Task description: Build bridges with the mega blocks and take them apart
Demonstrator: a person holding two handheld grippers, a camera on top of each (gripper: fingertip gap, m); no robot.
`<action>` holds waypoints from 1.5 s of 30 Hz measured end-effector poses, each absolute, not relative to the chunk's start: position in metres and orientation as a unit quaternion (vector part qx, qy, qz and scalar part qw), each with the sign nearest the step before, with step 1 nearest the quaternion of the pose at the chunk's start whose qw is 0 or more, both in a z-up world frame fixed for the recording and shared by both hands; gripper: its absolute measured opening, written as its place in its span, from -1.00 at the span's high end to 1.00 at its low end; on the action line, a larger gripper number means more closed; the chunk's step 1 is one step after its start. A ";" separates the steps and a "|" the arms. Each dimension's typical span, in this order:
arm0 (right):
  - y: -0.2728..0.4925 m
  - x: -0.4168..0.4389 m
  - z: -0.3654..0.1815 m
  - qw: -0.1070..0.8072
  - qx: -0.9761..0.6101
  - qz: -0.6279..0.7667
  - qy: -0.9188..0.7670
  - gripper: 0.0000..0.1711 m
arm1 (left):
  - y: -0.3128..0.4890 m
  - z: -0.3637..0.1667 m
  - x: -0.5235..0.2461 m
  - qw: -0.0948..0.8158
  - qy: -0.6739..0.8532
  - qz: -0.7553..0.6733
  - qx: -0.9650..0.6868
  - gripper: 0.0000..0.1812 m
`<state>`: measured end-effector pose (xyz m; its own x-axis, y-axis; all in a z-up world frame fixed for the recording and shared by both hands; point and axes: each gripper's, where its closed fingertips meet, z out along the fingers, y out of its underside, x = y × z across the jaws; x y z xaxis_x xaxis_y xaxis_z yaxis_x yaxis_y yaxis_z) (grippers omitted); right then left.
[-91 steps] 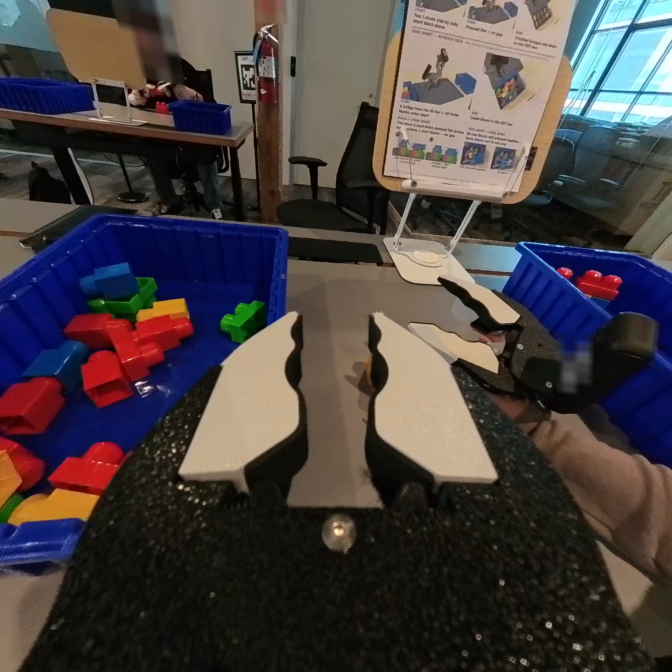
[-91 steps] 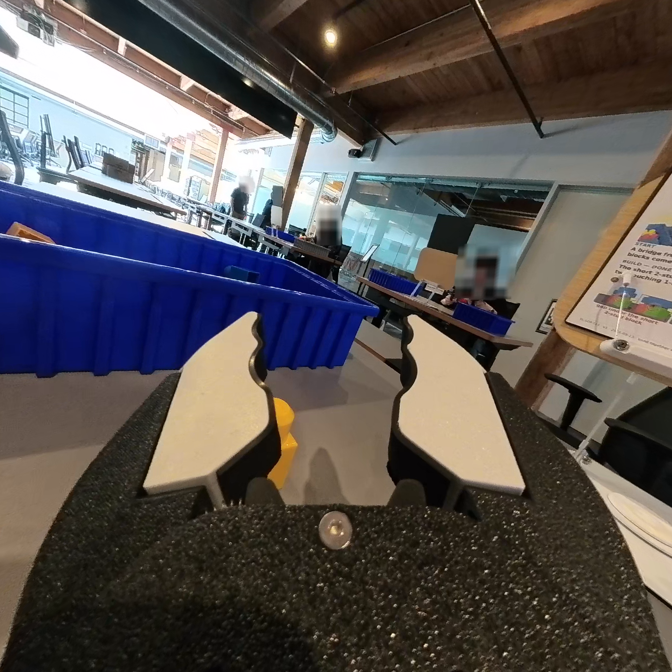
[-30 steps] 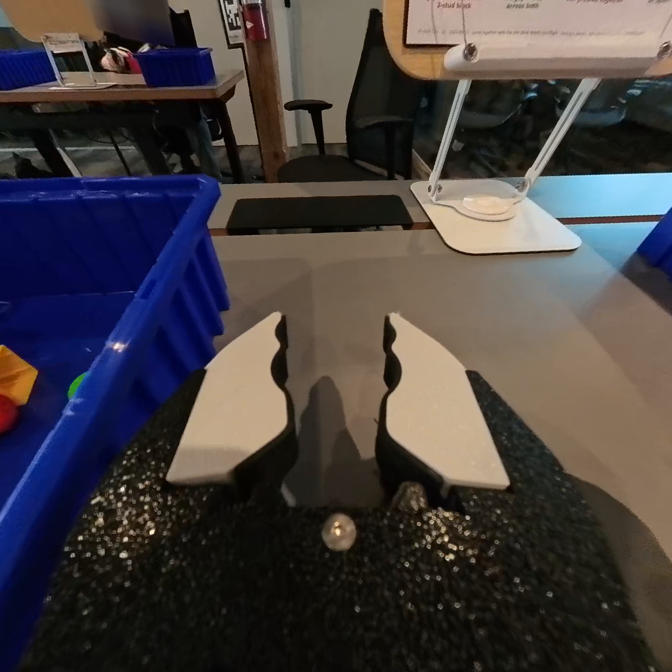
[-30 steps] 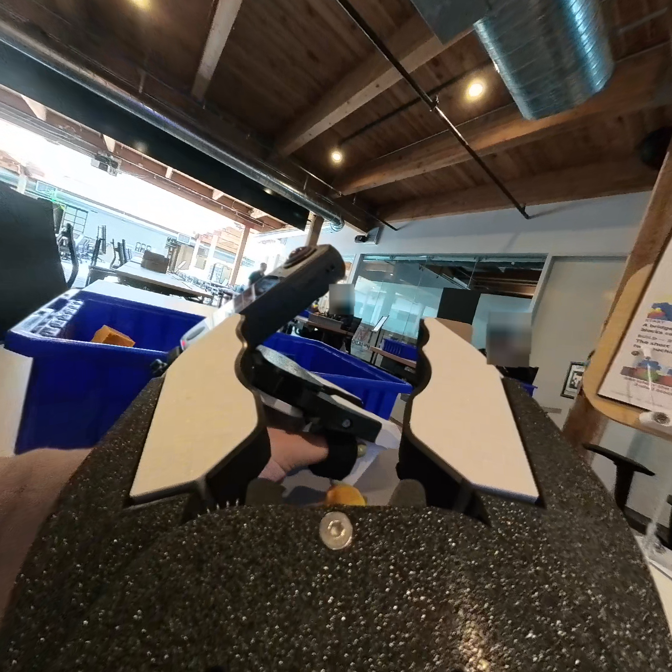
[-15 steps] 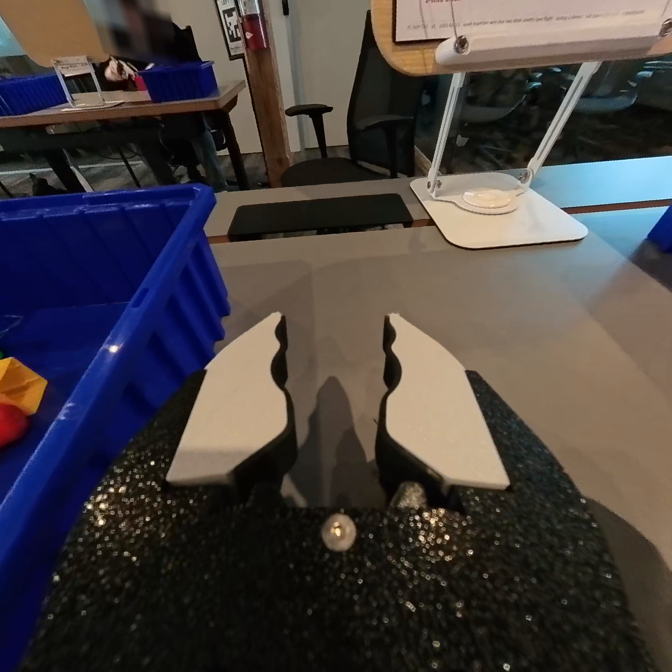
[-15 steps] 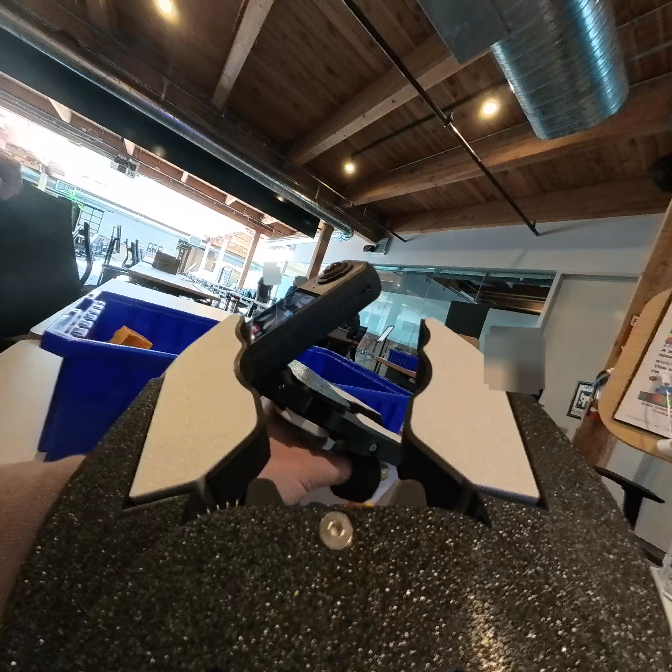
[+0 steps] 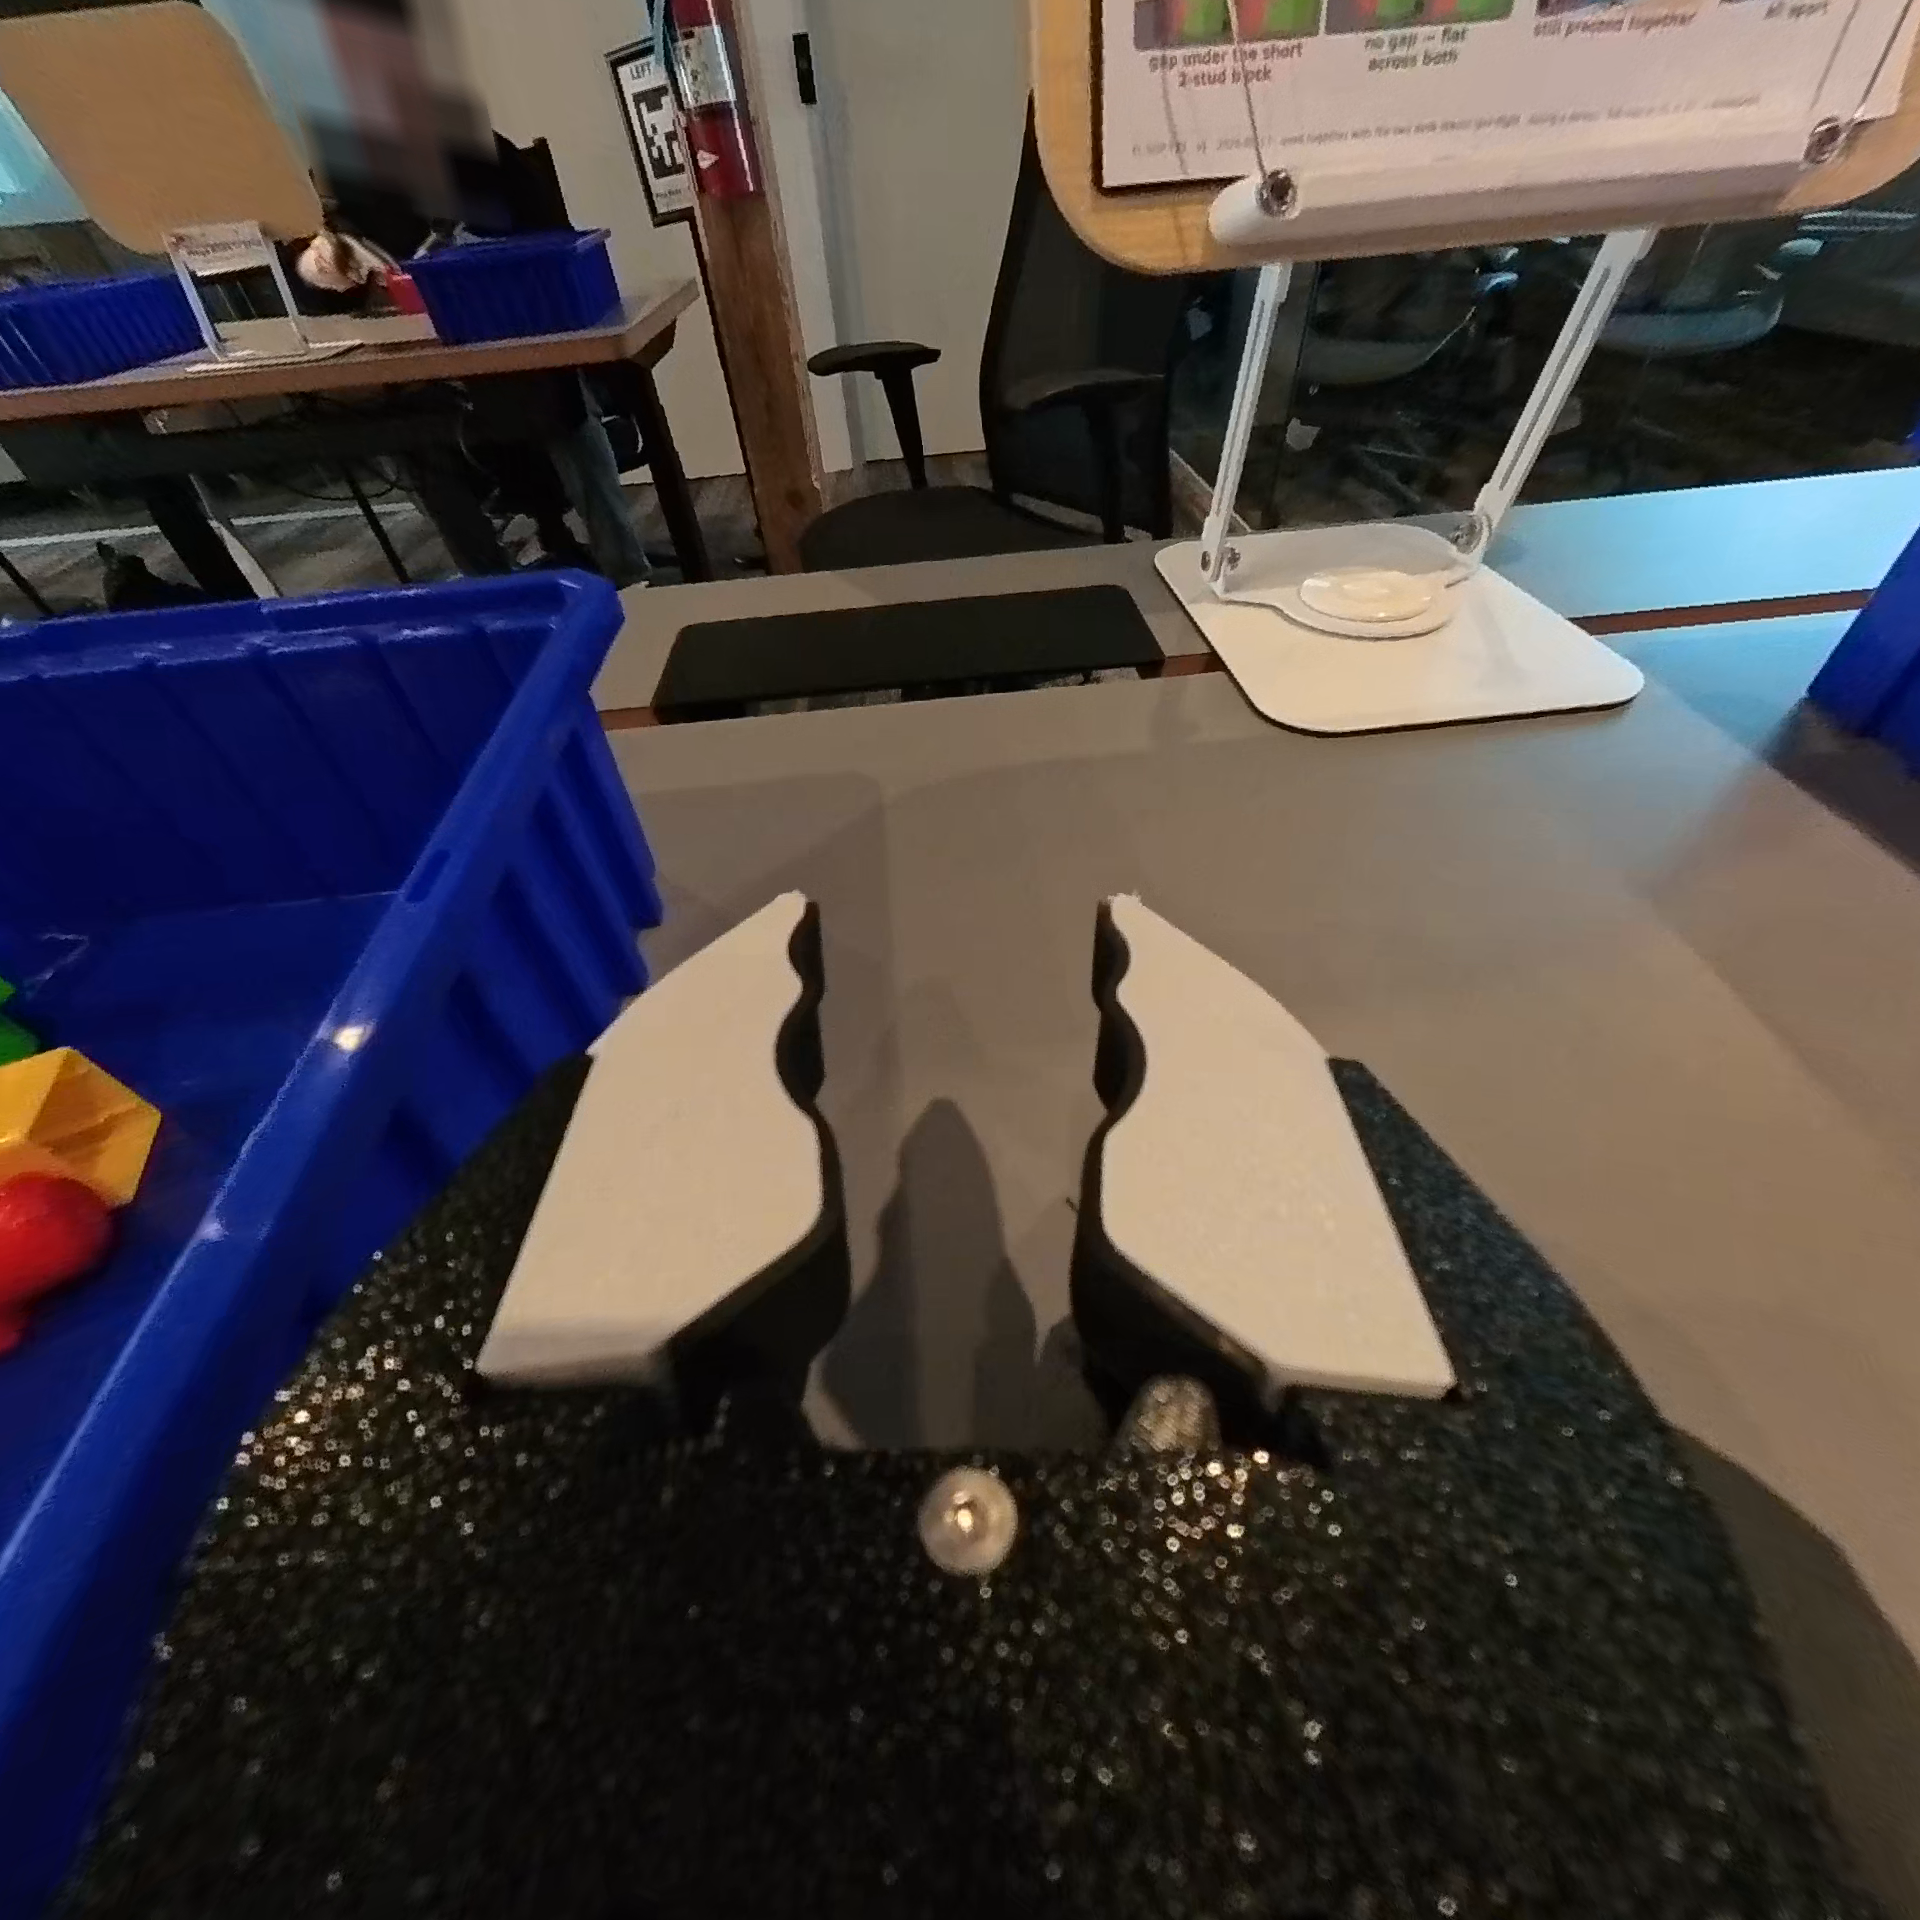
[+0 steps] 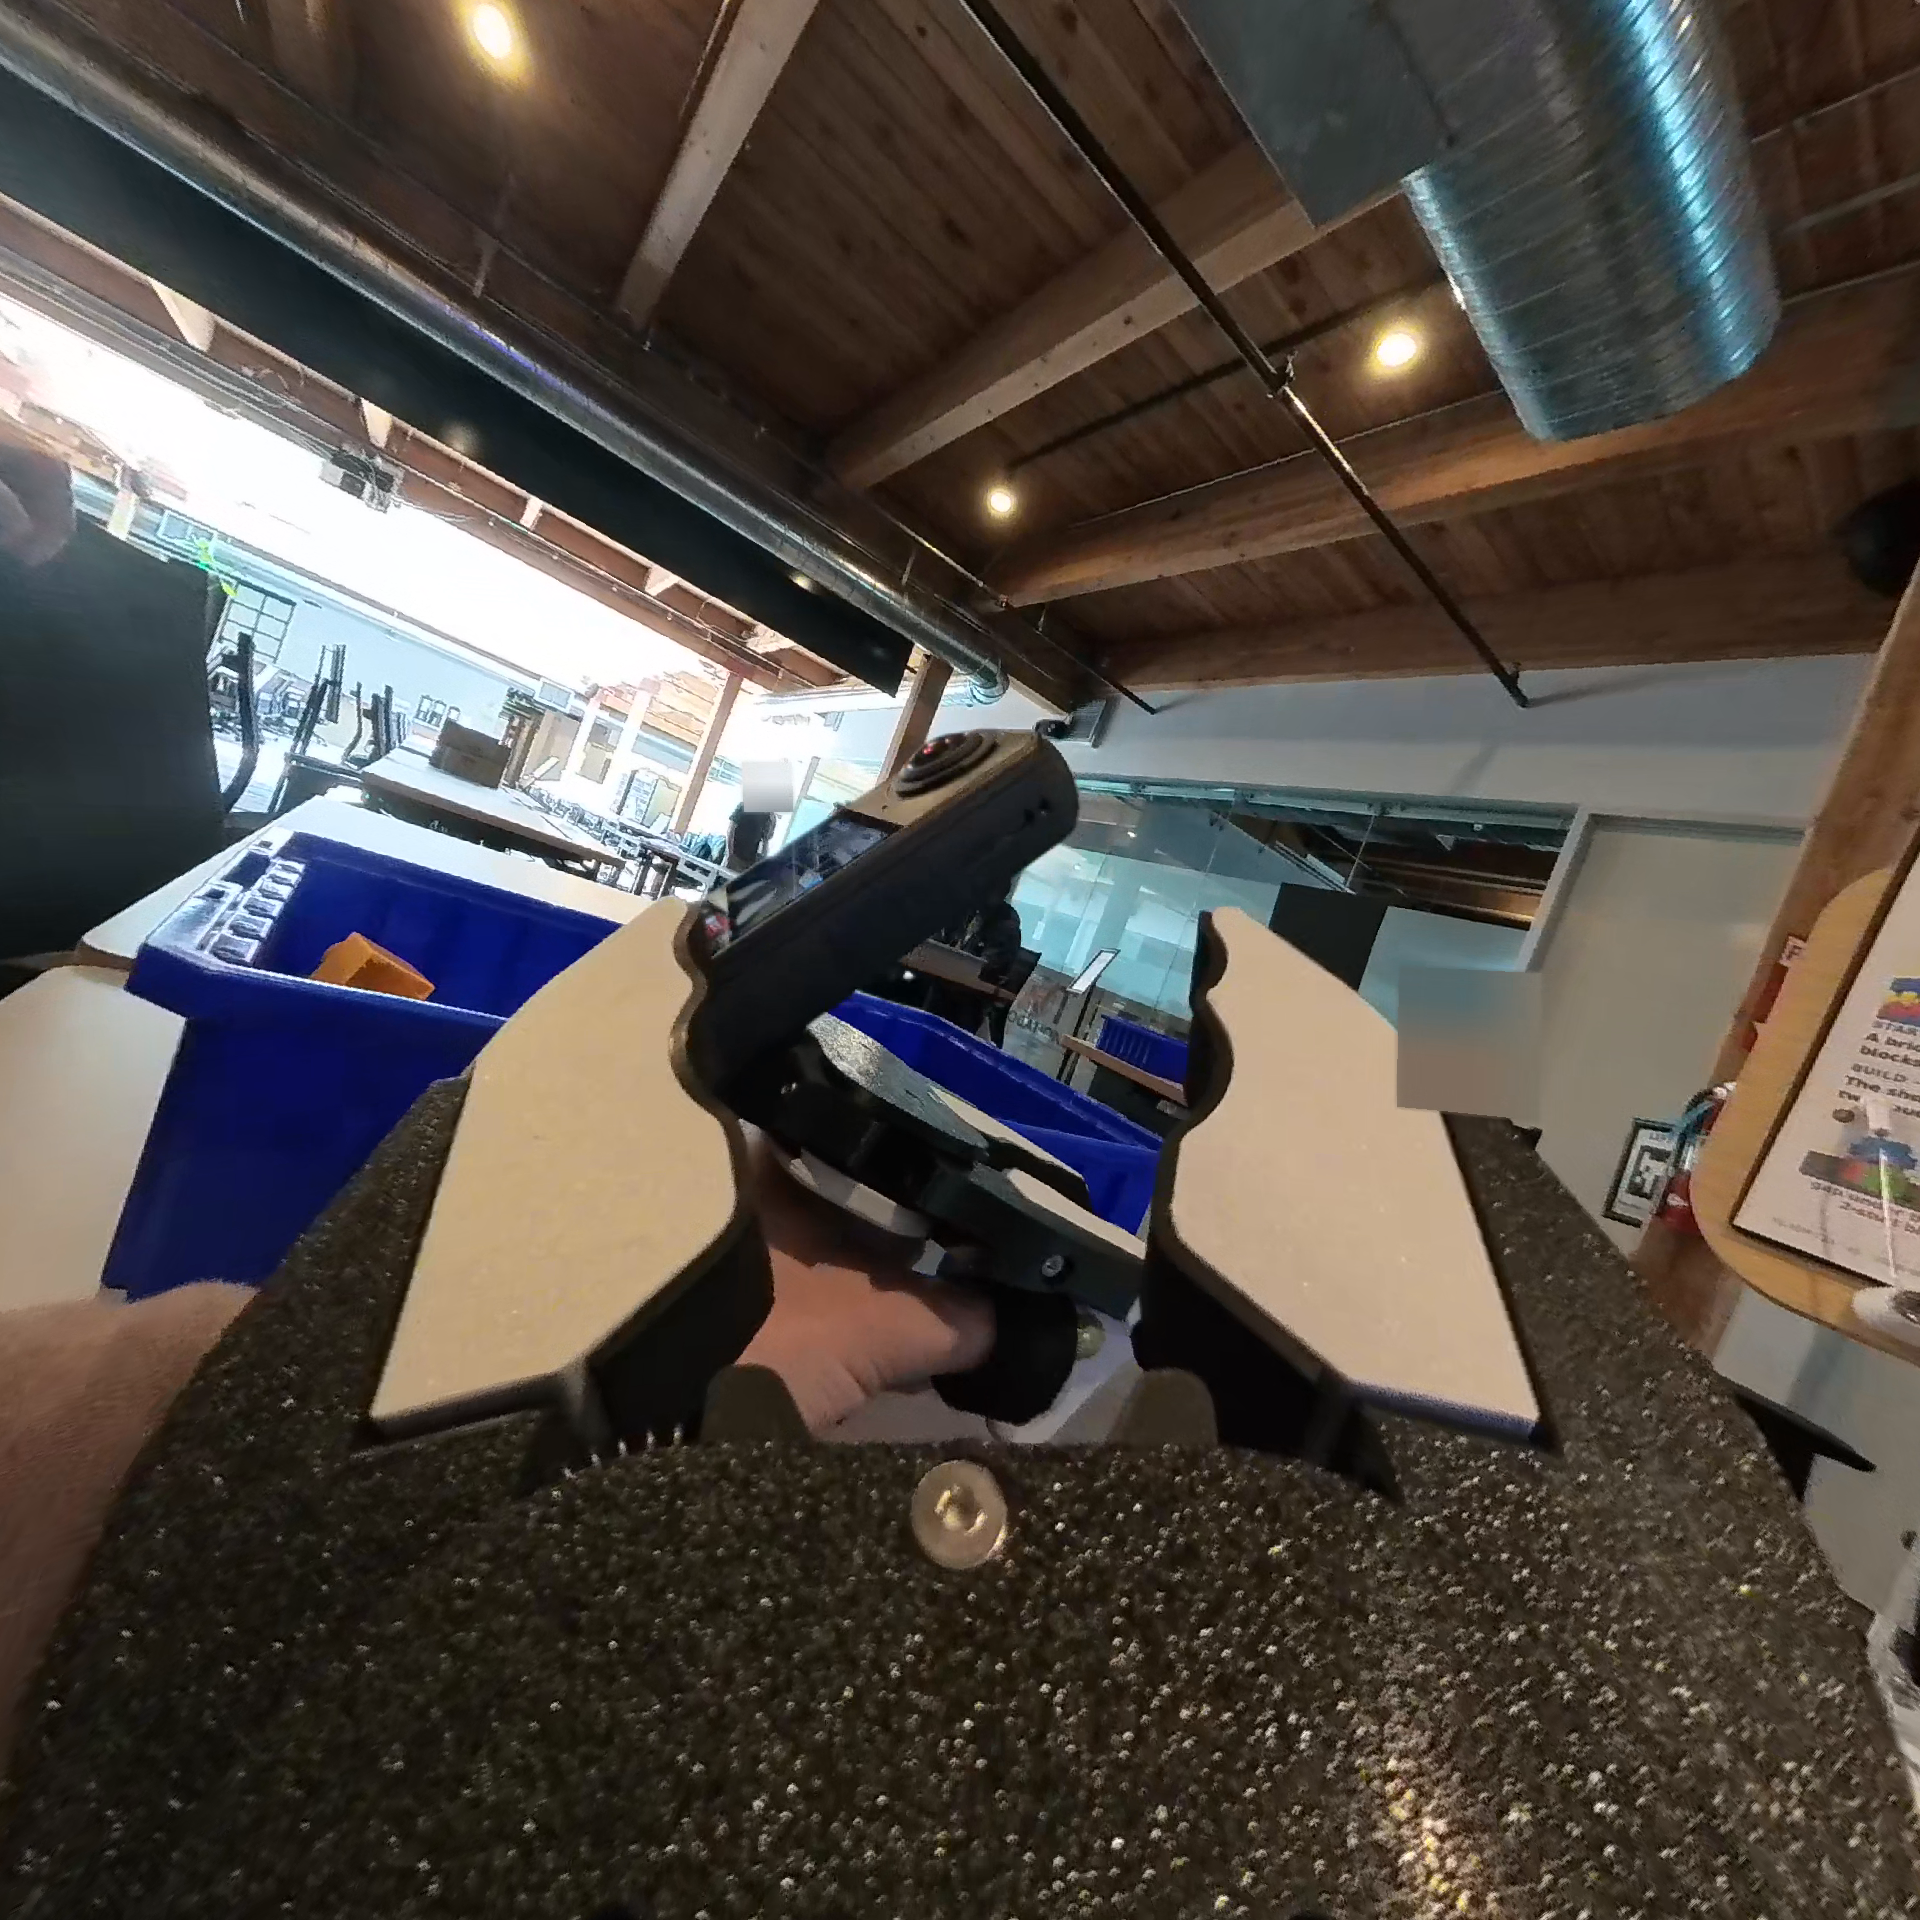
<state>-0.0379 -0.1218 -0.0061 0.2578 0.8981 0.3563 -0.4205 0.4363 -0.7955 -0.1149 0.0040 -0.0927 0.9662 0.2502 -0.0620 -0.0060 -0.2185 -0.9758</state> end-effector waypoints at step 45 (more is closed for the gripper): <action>-0.054 -0.025 -0.020 0.768 -0.361 0.356 -0.392 0.07 | -0.002 -0.089 -0.120 0.626 -0.082 0.126 -0.765 0.52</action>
